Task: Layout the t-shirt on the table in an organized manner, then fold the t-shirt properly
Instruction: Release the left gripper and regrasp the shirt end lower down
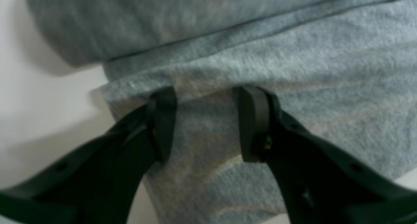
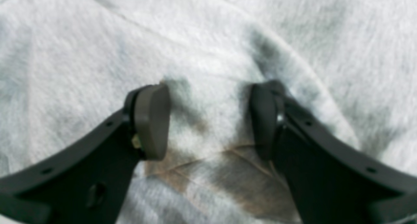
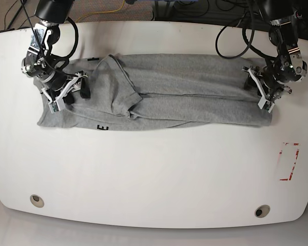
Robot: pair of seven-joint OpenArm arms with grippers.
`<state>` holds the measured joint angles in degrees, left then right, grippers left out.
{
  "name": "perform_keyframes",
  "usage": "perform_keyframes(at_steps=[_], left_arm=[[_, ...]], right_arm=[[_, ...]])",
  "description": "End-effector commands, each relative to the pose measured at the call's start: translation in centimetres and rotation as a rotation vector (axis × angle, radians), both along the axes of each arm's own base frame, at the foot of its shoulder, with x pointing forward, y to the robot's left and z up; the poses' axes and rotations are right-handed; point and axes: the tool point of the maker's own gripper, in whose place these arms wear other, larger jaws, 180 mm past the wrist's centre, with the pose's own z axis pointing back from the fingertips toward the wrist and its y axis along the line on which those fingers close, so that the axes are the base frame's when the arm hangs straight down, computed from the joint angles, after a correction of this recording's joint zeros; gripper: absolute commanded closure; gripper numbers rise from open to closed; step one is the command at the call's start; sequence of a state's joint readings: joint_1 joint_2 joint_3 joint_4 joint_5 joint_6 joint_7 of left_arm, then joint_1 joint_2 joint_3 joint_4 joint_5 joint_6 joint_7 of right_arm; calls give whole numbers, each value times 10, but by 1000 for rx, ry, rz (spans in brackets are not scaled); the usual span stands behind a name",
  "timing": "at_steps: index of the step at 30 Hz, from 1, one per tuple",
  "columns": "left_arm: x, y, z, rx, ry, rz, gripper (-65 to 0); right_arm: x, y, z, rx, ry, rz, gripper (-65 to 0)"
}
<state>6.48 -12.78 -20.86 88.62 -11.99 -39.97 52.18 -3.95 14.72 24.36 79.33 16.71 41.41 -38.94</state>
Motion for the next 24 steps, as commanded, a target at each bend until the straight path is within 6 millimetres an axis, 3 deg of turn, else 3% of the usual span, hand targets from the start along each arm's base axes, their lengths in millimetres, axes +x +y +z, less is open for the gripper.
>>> perform_keyframes(at_steps=[1, 11, 14, 20, 24], left_arm=[[5, 4, 5, 23, -5, -8, -293], [26, 4, 36, 64, -83, -26, -293], [38, 3, 58, 91, -140, -35, -294], [53, 22, 96, 108, -260, 47, -299], [66, 32, 106, 75, -304, 116, -306]], right_arm=[[-9, -20, -14, -88, 107, -7, -371], [3, -23, -6, -91, 79, -12, -371], [3, -23, -6, -91, 81, -12, -371], [2, -22, -7, -90, 83, -10, -371], [2, -21, -8, -87, 84, -10, -371]])
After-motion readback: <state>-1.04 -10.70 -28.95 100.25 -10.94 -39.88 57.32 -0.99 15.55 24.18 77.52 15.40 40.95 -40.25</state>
